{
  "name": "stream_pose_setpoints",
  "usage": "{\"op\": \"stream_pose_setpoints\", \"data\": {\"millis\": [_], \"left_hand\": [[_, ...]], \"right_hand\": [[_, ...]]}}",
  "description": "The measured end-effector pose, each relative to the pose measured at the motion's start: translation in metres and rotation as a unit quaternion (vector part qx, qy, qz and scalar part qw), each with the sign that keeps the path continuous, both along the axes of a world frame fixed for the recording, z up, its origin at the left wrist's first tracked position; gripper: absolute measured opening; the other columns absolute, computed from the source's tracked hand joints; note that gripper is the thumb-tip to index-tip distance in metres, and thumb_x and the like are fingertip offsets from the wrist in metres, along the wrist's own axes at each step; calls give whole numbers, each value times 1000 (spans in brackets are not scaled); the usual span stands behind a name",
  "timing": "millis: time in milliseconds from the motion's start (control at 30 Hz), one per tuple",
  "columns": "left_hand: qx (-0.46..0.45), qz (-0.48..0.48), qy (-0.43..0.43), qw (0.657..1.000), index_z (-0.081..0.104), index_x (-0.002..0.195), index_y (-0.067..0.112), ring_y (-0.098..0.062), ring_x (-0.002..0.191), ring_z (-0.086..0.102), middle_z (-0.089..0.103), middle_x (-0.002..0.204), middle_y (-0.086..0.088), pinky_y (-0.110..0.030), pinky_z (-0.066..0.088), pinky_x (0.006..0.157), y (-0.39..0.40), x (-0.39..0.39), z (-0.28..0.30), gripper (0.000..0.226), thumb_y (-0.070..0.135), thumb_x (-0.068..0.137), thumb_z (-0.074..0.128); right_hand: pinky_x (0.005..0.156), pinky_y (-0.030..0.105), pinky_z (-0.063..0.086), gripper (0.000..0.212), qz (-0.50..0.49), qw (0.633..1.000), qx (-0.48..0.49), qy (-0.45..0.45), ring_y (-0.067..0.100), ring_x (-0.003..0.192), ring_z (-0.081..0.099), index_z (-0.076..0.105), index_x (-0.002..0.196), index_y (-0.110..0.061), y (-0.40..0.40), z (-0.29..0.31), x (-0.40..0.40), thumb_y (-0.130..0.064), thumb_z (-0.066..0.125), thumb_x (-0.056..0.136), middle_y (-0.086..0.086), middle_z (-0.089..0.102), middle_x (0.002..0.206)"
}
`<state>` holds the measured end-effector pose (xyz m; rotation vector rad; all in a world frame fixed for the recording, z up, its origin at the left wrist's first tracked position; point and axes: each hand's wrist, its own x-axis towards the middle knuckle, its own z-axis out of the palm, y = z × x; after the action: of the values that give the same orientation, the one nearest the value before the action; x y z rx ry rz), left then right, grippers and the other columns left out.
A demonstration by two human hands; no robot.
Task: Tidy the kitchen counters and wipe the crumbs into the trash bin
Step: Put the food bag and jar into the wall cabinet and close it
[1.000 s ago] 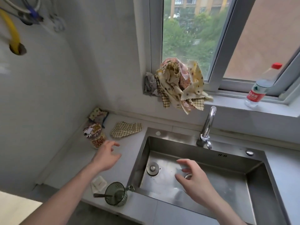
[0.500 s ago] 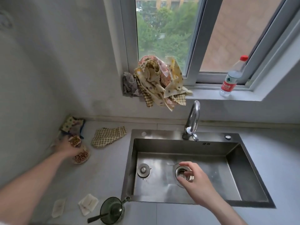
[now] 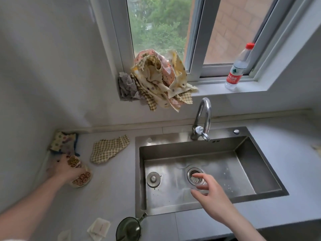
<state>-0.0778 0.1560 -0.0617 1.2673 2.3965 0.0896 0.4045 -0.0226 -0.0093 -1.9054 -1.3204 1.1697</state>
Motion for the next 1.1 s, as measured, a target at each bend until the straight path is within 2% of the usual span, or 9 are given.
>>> {"op": "stream_pose_setpoints", "data": {"millis": [100,200,300,433,533,633,833,967,1100], "left_hand": [[48,-53,6,997,48,136,18,-46,121,52,52,134,-21,-52,47,101,-16,19,10,112,62,38,82],[92,-137,23,986,50,136,29,-43,117,54,51,130,-14,-49,49,97,-33,60,36,108,60,38,84],[133,-214,7,968,46,139,37,-33,111,54,53,126,-5,-45,51,93,-52,118,66,103,50,46,86],[166,-336,-65,925,40,144,40,-16,104,44,48,123,8,-35,47,87,-87,215,97,107,54,46,82],[181,-415,-104,886,41,143,43,-13,105,44,48,122,17,-32,47,87,-120,297,116,107,58,44,77],[179,-483,-133,847,37,142,47,-11,107,42,43,124,23,-31,48,87,-152,379,129,100,54,50,76],[164,-569,-168,788,36,142,44,-15,114,42,41,130,18,-31,47,93,-202,534,133,97,62,50,61],[133,-601,-171,769,35,145,41,-18,117,43,41,132,13,-32,47,94,-214,626,124,96,58,59,73],[113,-641,-153,744,34,147,39,-22,119,44,42,137,8,-34,48,96,-212,713,109,93,52,63,74]], "right_hand": [[81,16,48,38,-24,1000,-2,7,-12,103,59,56,120,-46,-14,2,13,-28,69,89,-30,51,127],[83,20,50,38,-46,999,-6,6,-7,104,62,57,117,-48,-32,5,32,-27,70,89,-28,53,125],[84,24,50,37,-74,997,-4,0,-6,105,62,55,117,-51,-54,12,52,-30,70,90,-25,55,124],[85,24,49,37,-118,993,-2,8,-2,109,61,56,117,-50,-95,26,86,-30,71,90,-14,62,115],[80,18,48,36,-147,989,5,11,-3,111,59,54,119,-51,-137,38,122,-32,70,92,-15,60,118],[76,11,44,36,-191,981,17,7,-6,105,60,55,117,-50,-181,44,167,-29,69,92,-13,60,118],[75,12,46,35,-253,967,26,-29,-11,98,62,56,115,-51,-258,41,256,-32,71,90,-14,60,118],[83,23,52,34,-296,955,27,-25,-7,105,61,54,117,-51,-294,45,304,-35,69,91,-14,58,124],[76,16,48,35,-344,938,30,-30,-5,112,58,52,122,-47,-319,47,347,-33,66,93,-19,52,130]]}}
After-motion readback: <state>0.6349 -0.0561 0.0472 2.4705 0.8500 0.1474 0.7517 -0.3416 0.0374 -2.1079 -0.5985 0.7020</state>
